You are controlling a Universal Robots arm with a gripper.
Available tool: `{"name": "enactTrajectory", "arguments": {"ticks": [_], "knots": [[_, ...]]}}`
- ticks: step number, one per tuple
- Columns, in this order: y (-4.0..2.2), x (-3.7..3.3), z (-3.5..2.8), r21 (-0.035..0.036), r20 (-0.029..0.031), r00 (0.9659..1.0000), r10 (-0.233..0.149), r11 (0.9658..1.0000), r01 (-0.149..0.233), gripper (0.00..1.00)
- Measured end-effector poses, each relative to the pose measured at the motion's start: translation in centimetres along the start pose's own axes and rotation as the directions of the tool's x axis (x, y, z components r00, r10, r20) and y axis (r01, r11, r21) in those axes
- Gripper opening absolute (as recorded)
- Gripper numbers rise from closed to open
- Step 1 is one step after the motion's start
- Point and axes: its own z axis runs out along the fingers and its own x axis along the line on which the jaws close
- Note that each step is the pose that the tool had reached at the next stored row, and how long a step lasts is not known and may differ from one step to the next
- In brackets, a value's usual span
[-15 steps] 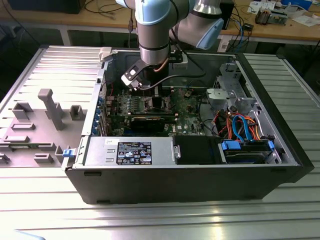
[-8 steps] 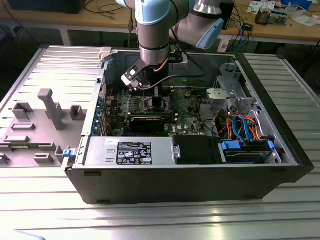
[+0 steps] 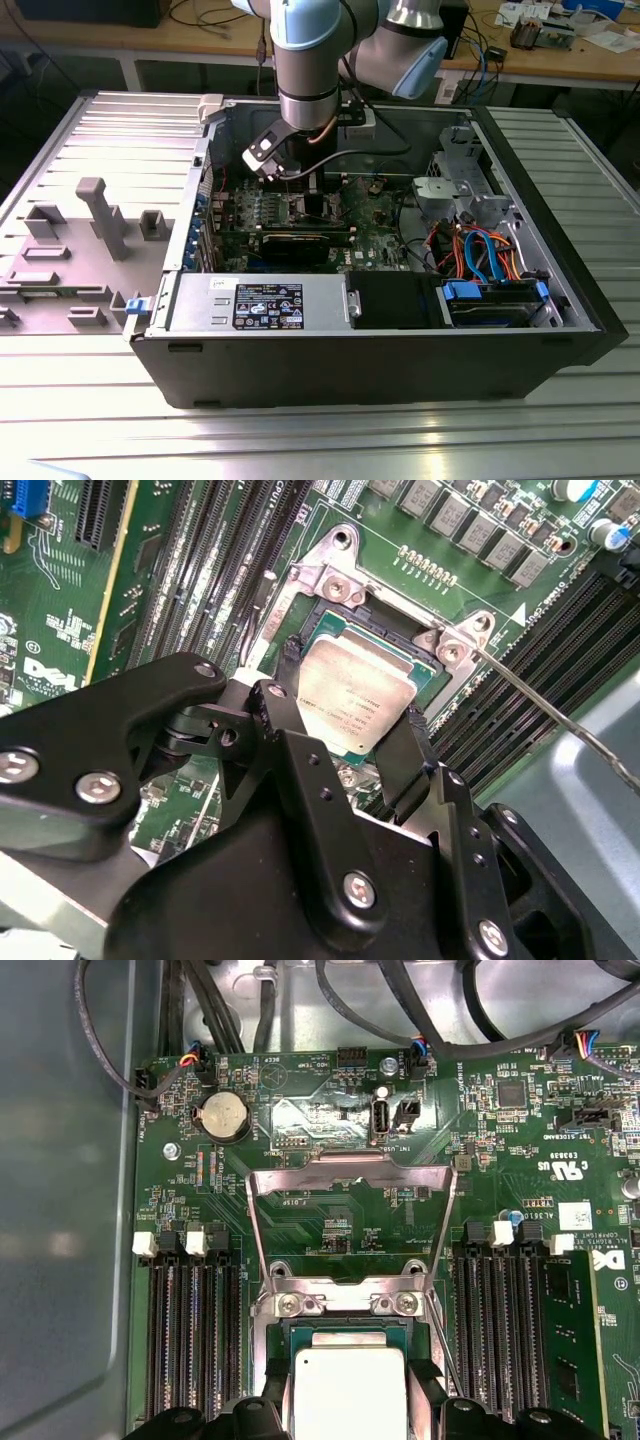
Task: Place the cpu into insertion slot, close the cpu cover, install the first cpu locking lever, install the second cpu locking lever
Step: 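Place the cpu into insertion slot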
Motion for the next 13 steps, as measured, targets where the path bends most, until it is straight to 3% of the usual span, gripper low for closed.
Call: {"name": "enactTrajectory", "arguments": {"ticks": [13], "knots": [[0.02,-0.02,0.28,0.0002,0.0006,1.0000,0.002,1.0000,-0.002,0.54]]}}
